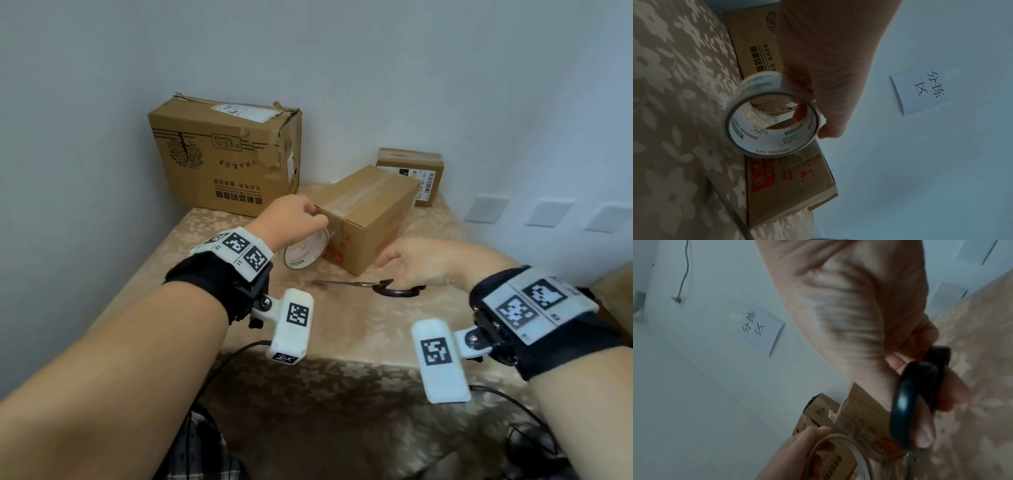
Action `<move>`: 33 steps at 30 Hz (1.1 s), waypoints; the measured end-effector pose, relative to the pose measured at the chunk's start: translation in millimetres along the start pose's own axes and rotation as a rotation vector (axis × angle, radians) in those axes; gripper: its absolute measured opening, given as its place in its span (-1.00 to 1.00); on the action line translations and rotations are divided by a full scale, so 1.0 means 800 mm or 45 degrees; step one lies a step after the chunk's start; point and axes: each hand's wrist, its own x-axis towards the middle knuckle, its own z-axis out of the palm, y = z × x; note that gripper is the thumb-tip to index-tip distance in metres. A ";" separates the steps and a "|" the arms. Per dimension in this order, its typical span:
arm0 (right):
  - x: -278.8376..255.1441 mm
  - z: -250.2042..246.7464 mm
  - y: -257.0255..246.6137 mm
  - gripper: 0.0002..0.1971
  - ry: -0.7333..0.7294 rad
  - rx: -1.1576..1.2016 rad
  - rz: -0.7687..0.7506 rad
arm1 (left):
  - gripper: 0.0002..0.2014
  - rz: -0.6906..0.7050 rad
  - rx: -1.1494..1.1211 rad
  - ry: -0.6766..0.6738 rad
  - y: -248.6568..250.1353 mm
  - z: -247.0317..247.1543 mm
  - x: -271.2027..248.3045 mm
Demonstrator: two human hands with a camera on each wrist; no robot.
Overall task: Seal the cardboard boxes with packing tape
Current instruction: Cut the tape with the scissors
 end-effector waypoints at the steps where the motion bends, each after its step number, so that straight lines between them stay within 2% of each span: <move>1: -0.005 -0.002 0.008 -0.42 0.003 0.094 0.013 | -0.68 -0.004 -0.035 0.014 0.000 0.001 0.001; 4: -0.021 -0.002 0.025 -0.54 -0.088 0.343 0.051 | -0.64 -0.039 -0.065 0.072 0.002 0.003 0.002; 6: -0.031 -0.002 0.030 -0.62 -0.129 0.492 0.068 | -0.68 -0.071 -0.043 0.067 0.000 0.004 0.003; 9: -0.038 0.000 0.034 -0.50 -0.116 0.741 0.078 | -0.69 -0.112 -0.060 0.038 -0.002 0.007 0.003; 11: -0.036 0.008 0.027 -0.48 -0.166 0.772 0.085 | -0.70 -0.136 -0.107 0.014 -0.003 0.012 0.003; 16: -0.011 0.040 0.003 -0.69 -0.281 0.692 0.238 | -0.80 -0.153 -0.142 -0.064 -0.005 0.025 0.007; 20: 0.003 0.051 -0.002 -0.86 -0.410 0.811 0.322 | -0.82 -0.188 -0.216 -0.089 -0.005 0.026 0.008; 22: 0.004 0.051 -0.001 -0.88 -0.399 0.761 0.332 | -0.75 -0.225 -0.283 -0.085 -0.010 0.025 0.009; 25: 0.000 0.042 0.002 -0.69 -0.356 0.680 0.294 | -0.78 -0.265 -0.372 -0.100 -0.013 0.025 0.007; 28: -0.012 0.030 0.005 -0.73 -0.199 0.588 0.177 | -0.84 -0.283 -0.462 -0.101 -0.014 0.024 0.004; 31: -0.017 0.022 0.012 -0.84 -0.061 0.802 0.054 | -0.83 -0.312 -0.562 -0.083 -0.017 0.026 0.004; 33: -0.014 0.021 0.013 -0.85 0.038 0.823 -0.060 | -0.80 -0.361 -0.666 -0.059 -0.017 0.029 0.005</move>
